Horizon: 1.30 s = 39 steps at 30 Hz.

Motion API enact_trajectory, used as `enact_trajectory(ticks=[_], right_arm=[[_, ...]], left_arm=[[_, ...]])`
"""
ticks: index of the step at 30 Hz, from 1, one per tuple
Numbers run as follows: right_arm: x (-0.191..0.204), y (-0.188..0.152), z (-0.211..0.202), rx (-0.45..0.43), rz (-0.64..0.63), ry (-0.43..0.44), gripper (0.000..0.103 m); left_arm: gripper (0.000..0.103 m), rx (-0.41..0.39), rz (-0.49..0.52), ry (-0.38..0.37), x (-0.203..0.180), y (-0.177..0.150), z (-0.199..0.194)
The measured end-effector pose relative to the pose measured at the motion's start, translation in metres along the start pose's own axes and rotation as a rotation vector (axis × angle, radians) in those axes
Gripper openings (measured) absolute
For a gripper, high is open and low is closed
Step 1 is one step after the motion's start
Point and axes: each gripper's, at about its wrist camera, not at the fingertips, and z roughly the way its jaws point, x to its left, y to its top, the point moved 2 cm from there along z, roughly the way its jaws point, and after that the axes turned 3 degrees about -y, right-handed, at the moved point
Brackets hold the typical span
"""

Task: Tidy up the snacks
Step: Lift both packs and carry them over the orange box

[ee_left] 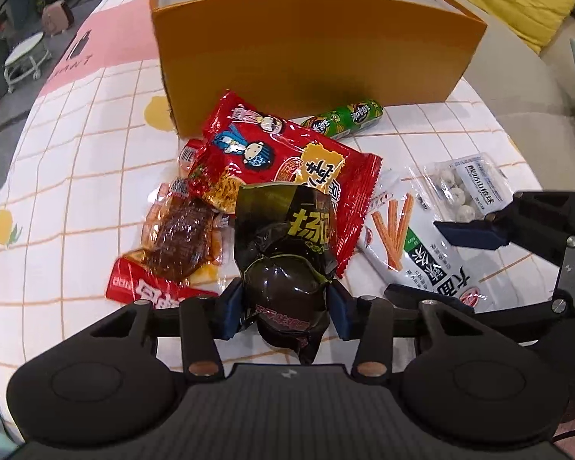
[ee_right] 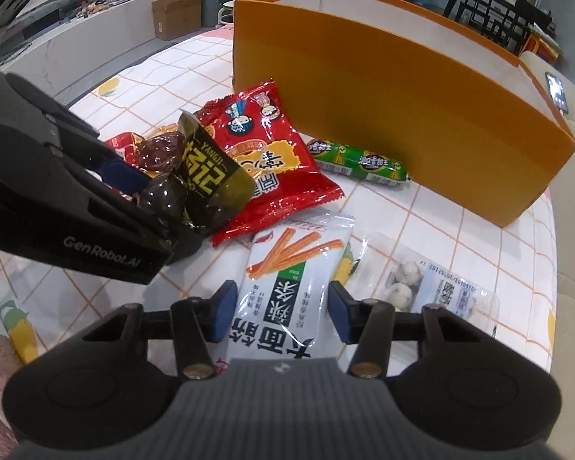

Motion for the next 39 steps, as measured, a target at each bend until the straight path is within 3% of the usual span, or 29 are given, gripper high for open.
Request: enact_trajectory(ticks=[5, 13, 22, 30, 39], right_arm=[[-0.006, -0.003, -0.009, 0.03, 0.062, 0.016, 0.048], [-0.015, -0.003, -0.036, 0.051, 0.173, 0.034, 0.048], [-0.027, 0.003, -0.08, -0.033, 0.272, 0.06, 0.048], [-0.055, 0.031, -0.12, -0.121, 0.326, 0.056, 0.048], [-0.1, 0.091, -0.137, -0.173, 0.272, 0.031, 0.048]], left_arm=[[0.051, -0.033, 0.0, -0.002, -0.003, -0.001, -0.019], [0.051, -0.042, -0.103, -0.066, -0.001, 0.0, -0.046], [0.051, -0.098, -0.113, -0.067, -0.008, 0.009, -0.08], [0.051, -0.165, -0.085, -0.1, -0.013, 0.048, -0.115], [0.051, -0.209, -0.022, -0.129, -0.019, 0.114, -0.13]])
